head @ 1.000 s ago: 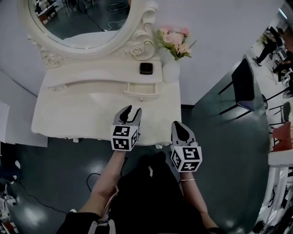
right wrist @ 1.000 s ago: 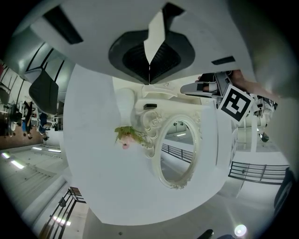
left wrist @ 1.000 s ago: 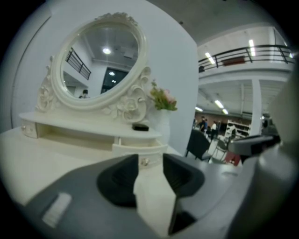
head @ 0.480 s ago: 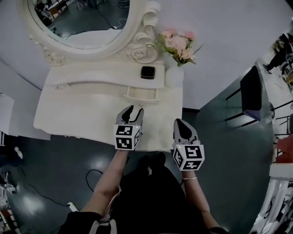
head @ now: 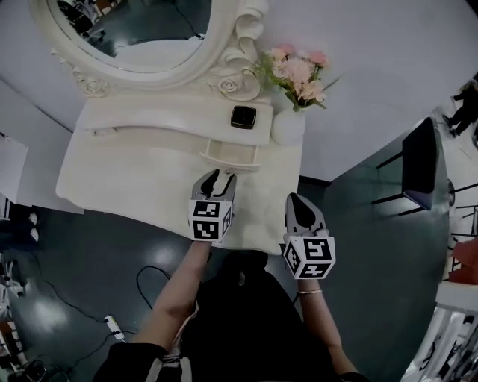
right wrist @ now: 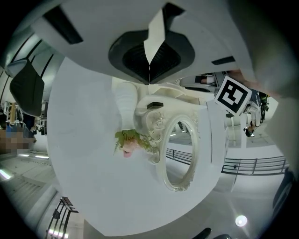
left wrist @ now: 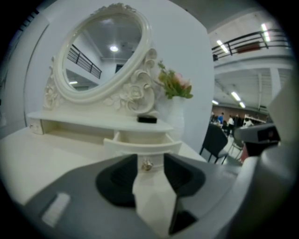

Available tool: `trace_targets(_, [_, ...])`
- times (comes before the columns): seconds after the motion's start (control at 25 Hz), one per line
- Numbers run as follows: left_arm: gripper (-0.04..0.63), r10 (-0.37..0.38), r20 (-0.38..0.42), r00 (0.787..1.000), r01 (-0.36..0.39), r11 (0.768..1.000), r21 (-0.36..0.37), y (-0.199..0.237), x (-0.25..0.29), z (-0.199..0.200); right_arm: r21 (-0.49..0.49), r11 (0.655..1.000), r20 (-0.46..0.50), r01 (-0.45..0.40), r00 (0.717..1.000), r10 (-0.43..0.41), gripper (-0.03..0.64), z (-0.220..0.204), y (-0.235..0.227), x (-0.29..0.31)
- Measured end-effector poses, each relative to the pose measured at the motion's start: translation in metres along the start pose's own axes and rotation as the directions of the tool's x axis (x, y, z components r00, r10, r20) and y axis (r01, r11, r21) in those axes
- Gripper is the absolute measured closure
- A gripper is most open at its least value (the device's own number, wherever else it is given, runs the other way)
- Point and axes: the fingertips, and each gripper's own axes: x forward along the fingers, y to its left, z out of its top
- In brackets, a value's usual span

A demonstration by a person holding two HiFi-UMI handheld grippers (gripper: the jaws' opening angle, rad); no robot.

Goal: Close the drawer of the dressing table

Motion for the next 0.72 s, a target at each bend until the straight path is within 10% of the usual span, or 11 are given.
trace_targets(0.72, [0.411,0.074,-0.021,0.997,-0.075,0.997,-0.011,0.004,0.023,-0.002,0.008,0.999,-0.032,-0.037,0.999,0.037,0.612,-0.005,-0.022,0.017])
